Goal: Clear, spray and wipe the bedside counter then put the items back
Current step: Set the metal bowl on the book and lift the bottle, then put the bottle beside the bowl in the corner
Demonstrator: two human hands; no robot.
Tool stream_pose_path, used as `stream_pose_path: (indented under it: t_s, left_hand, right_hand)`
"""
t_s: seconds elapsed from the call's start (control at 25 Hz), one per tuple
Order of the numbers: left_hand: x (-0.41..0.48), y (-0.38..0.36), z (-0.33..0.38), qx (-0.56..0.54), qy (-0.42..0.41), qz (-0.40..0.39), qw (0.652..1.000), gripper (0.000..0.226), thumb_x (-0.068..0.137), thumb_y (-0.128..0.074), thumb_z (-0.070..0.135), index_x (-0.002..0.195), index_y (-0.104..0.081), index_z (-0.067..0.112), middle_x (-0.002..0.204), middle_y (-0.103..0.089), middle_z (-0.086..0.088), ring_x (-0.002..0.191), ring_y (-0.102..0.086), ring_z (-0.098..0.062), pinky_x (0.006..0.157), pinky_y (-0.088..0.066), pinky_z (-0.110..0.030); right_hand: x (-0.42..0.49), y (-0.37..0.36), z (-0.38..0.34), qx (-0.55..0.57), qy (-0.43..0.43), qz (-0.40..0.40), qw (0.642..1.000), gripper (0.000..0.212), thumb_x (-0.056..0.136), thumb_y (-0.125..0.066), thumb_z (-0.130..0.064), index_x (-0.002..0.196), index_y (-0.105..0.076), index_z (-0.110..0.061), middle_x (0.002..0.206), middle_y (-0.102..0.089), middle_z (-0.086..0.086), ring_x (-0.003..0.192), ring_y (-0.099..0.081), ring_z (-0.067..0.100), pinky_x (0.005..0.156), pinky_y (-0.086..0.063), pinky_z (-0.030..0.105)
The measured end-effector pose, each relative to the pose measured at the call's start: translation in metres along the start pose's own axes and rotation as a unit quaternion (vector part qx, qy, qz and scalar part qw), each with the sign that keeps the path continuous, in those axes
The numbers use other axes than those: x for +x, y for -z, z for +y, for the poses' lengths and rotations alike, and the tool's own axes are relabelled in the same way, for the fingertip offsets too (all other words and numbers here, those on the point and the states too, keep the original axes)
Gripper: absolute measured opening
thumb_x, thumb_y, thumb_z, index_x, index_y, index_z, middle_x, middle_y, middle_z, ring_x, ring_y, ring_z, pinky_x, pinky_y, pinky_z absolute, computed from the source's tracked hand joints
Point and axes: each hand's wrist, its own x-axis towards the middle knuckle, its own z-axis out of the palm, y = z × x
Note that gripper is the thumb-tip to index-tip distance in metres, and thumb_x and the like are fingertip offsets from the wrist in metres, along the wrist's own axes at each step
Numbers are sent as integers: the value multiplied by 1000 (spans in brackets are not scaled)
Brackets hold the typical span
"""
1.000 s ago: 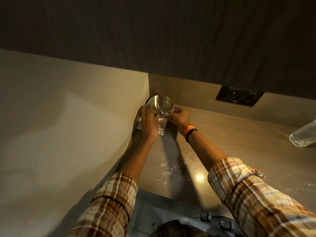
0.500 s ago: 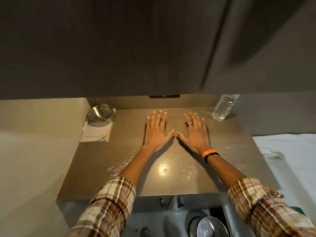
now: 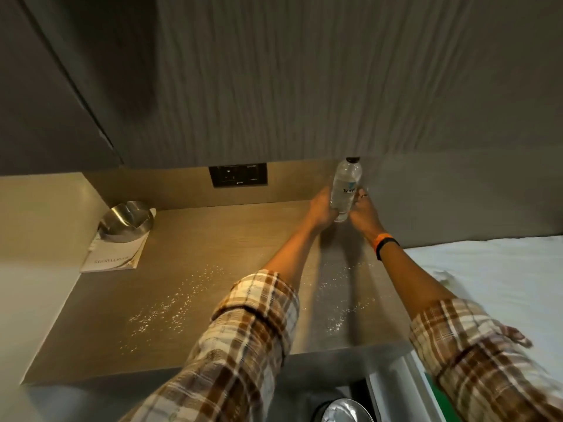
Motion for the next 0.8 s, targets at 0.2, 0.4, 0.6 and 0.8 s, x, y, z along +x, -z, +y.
stream_pose_path:
  t_s: [0.2,0.4,0.6,0.8]
  left_hand:
    - [-10,-4,-12,-79,3,77,994,50,93,-63,6,139,-47,-4,136,-58,-25,126,-56,-39,104,-45,-49]
    - [-65,60,-60,-65,23,152,986,60,91,-66,0,146,-43,5,140,-56,-18,126,-56,-30,106,-48,-42]
    - [-118,164,-121,-46,79,194,977,58,85,-69,-1,140,-53,13,122,-69,-11,101,-67,-17,96,-56,-40]
    - [-146,248,-170,-55,175,209,960,61,88,-72,7,143,-48,10,135,-63,-15,127,-60,-29,106,-49,-49]
  right_hand:
    - [2,-18,-5,-13,9,23,1000,26,98,-56,-6,123,-57,-3,117,-68,16,106,-67,30,78,-49,28]
    - [-37,-84,-34,-5,57,-48,997,35,87,-70,-4,120,-62,1,122,-69,20,114,-65,33,101,-51,46]
    - [-69,-194,-89,-10,91,-141,986,39,87,-69,-1,125,-61,-1,125,-68,20,116,-65,35,102,-51,44]
    - [-86,-290,-134,-44,102,-181,977,50,92,-69,-7,139,-52,-3,134,-65,18,123,-62,31,108,-48,40]
